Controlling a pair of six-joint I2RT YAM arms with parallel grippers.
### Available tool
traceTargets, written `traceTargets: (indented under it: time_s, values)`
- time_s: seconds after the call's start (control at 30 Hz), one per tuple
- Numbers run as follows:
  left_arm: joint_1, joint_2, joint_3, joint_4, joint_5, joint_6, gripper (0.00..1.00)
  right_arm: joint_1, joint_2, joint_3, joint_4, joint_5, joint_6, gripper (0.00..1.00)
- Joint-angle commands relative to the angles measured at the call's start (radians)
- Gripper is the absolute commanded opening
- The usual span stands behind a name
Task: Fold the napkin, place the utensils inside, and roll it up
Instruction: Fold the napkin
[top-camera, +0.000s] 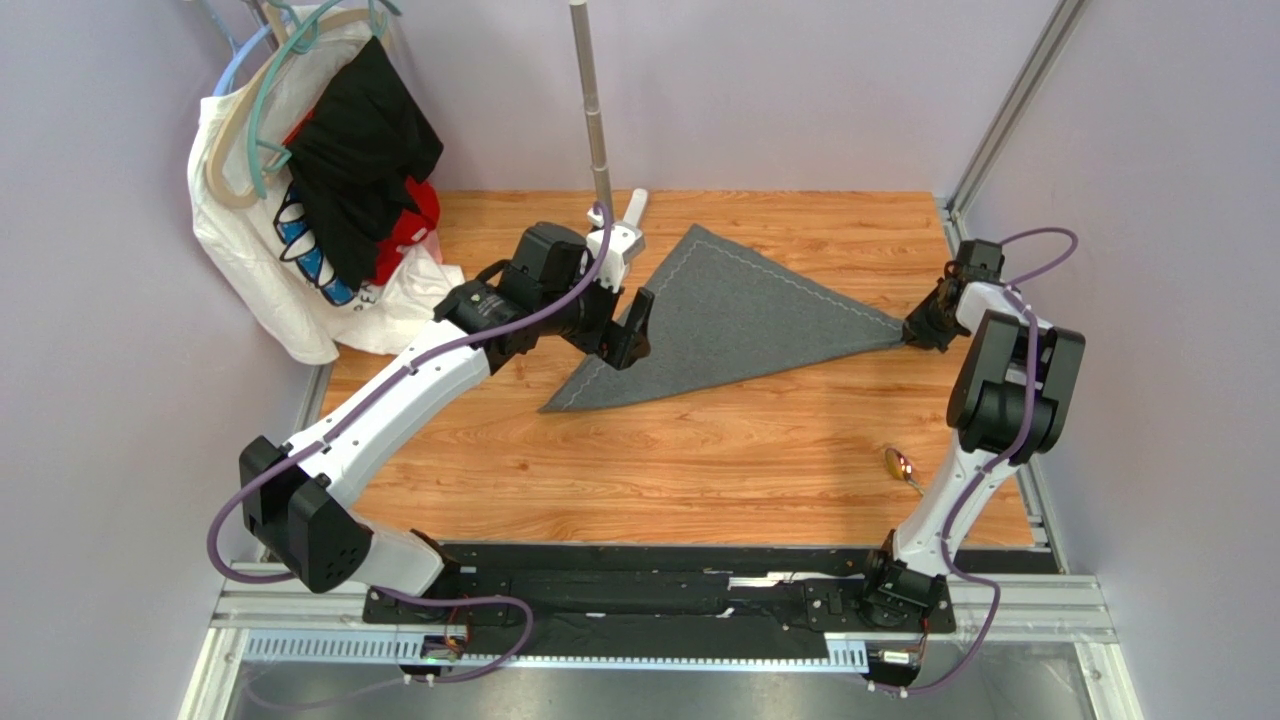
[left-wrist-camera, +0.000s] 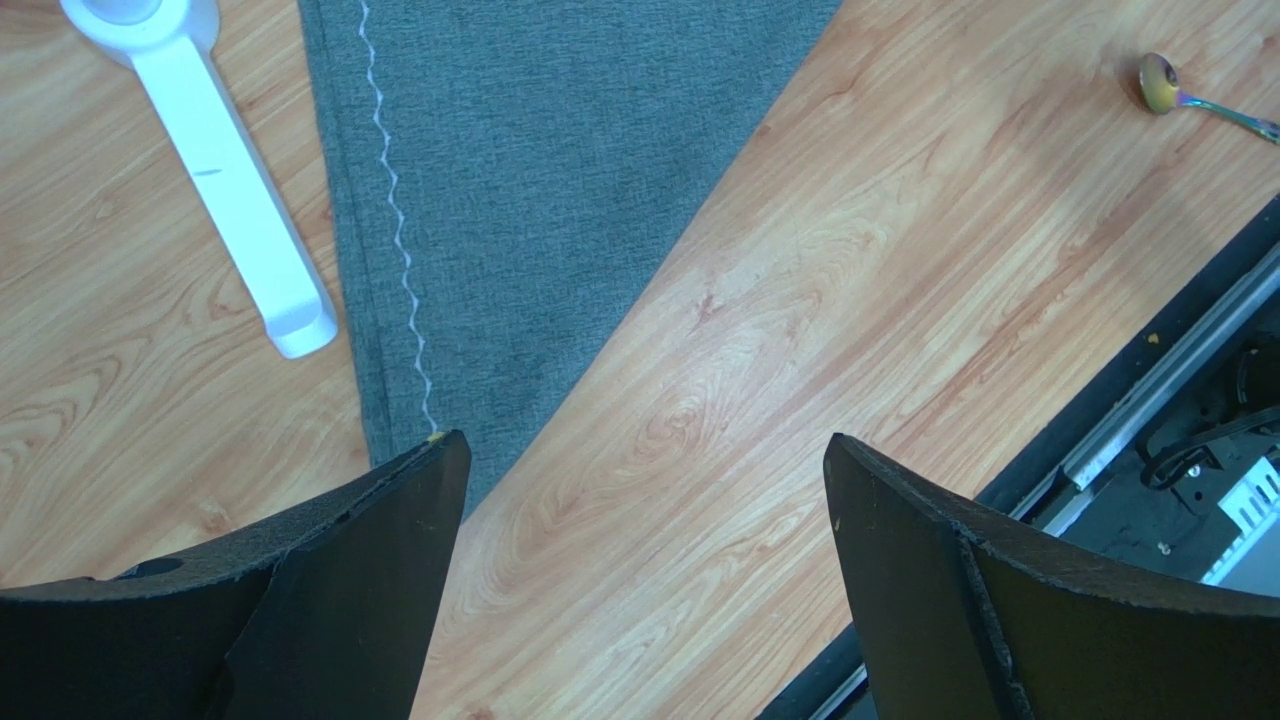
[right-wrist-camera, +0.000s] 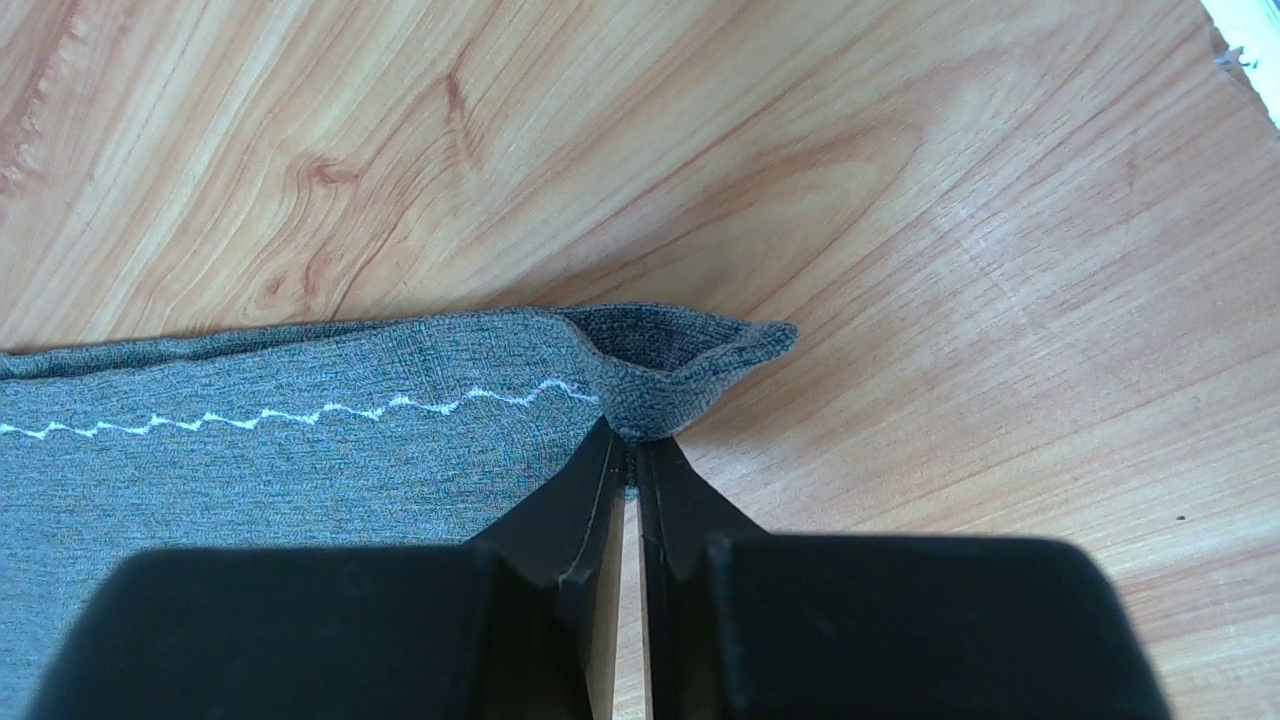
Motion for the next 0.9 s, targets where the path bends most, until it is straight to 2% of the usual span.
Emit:
traceTargets:
  time_s: [0.0,0.13,0.37,0.43,0.53,0.6,0.77,0.87]
  values:
    - [0.000,-0.037,-0.003,0.013,0.043,0.013,0.97,-0.010,0.003,0.011,-0.054,0.042,-0.038,0.09]
    - [0.000,-0.048,-0.016,0.030,0.072,0.009,0.97,-0.038,-0.018,0.001,-0.063,0.083,-0.046,0.09]
    - [-0.008,-0.054,-0.016,0.032,0.086,-0.001,0.97,-0.083,-0.066,-0.010,-0.060,0.030,-0.068,0.14]
    - [-0.011,-0.062,-0.016,0.029,0.082,0.000,0.97,-0.081,-0.083,-0.018,-0.048,-0.038,-0.068,0.35]
    - [-0.011,-0.080,-0.025,0.029,0.075,0.000,0.97,-0.064,-0.144,-0.032,-0.075,-0.044,-0.075,0.54]
    - [-0.009,-0.092,-0.026,0.027,0.067,0.003,0.97,-0.055,-0.201,-0.056,-0.103,-0.011,-0.080,0.56]
    - [-0.011,-0.115,-0.019,0.018,0.063,0.002,0.97,-0.032,-0.458,-0.252,-0.202,0.009,-0.091,0.57]
    - [-0.009,-0.119,-0.016,0.010,0.040,0.002,0.97,0.023,-0.605,-0.382,-0.271,0.126,-0.094,0.57]
